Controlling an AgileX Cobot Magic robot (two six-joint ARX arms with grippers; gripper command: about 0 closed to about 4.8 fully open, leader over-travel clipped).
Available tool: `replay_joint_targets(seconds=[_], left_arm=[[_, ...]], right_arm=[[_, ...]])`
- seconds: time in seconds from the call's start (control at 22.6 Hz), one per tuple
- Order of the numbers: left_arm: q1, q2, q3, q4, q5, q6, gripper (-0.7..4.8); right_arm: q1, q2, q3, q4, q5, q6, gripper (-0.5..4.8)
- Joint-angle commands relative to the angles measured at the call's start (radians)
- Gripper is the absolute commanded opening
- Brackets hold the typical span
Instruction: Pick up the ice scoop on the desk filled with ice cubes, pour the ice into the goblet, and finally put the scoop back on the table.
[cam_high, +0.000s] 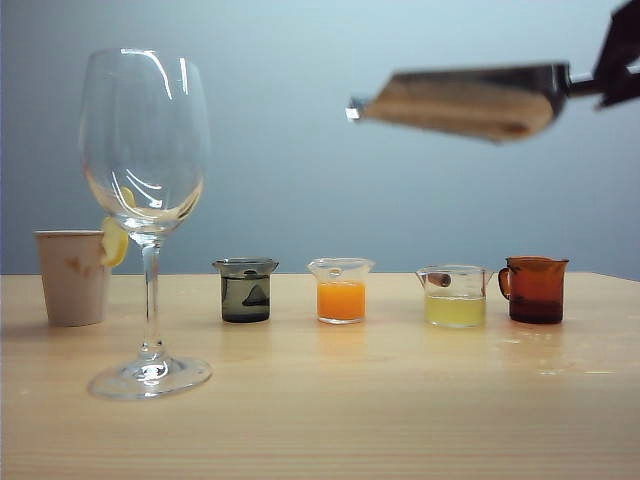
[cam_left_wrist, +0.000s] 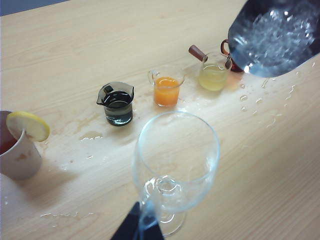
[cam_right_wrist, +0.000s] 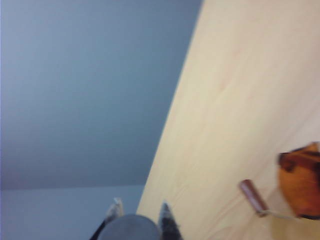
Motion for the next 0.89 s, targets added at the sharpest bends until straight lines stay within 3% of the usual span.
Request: replay_joint_targets(seconds=[0.04,0.62,0.89], left_arm=[[0.0,-0.002,0.011,0.005,0.001,-0.036,-0.06],[0.0,-0.002,0.016,-0.014,0.049,-0.04,-0.06],[0.0,-0.002,0.016,-0.014,0.049,-0.035,-0.06]], right_arm=[[0.035,0.046,0.101,-0.033,-0.028,0.001,-0.05],[0.316,0.348,0.494,-0.084,-0.032,0.0,-0.05],[0.364,0.414,0.558,-0.085,-0.03,-0.003,-0.05]])
